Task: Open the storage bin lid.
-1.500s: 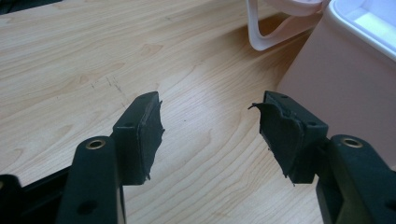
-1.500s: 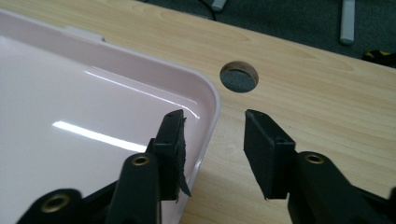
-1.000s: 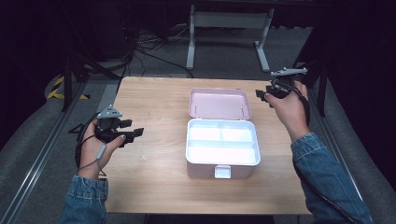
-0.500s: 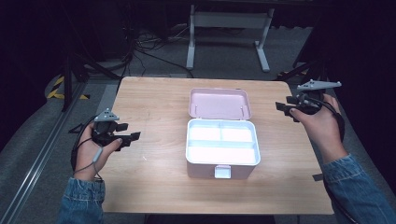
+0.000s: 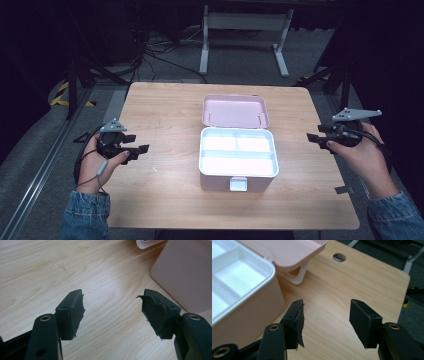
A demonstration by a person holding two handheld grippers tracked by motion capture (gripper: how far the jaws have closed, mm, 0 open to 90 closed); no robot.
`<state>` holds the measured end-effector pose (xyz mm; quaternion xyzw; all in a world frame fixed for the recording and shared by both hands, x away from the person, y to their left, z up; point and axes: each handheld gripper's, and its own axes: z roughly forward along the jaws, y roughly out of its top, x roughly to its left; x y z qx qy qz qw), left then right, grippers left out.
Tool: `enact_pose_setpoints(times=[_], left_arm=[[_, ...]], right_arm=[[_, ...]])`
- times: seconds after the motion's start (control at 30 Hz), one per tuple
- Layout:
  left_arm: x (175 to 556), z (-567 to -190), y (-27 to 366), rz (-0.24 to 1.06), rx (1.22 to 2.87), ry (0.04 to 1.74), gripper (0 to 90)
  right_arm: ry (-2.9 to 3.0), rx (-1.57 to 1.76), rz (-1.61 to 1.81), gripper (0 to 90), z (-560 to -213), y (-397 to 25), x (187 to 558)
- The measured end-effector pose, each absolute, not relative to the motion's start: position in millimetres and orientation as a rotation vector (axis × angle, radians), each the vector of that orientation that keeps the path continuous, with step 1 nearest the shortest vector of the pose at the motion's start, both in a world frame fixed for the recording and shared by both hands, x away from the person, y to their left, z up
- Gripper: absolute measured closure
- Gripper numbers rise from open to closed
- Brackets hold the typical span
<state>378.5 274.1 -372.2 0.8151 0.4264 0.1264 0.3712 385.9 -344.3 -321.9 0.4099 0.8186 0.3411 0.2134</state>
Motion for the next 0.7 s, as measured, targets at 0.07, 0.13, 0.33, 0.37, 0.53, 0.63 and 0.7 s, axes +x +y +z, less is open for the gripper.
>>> enact_pose_setpoints(times=[0.07, 0.13, 0.33, 0.37, 0.53, 0.63, 0.7], left_arm=[[378, -373, 273, 0.315, 2.091, 1.093, 34.8], [378, -373, 273, 0.317, 2.101, 1.088, 34.6], [377, -379, 271, 0.304, 2.126, 1.088, 33.8], [377, -380, 271, 0.305, 2.134, 1.090, 33.6], [378, -385, 270, 0.273, 2.165, 1.116, 33.2], [377, -387, 269, 0.265, 2.176, 1.122, 32.5], [378, -388, 269, 0.253, 2.175, 1.121, 32.1]], right_arm=[[2.304, 1.138, 0.932, 44.7, -329, -347, 381], [2.310, 1.138, 0.928, 44.6, -338, -350, 376], [2.322, 1.162, 0.971, 44.4, -361, -356, 368], [2.324, 1.169, 0.977, 44.2, -365, -357, 367], [2.352, 1.193, 0.972, 43.3, -387, -358, 366], [2.366, 1.191, 0.960, 42.8, -394, -358, 366], [2.387, 1.197, 0.954, 42.6, -405, -356, 367]])
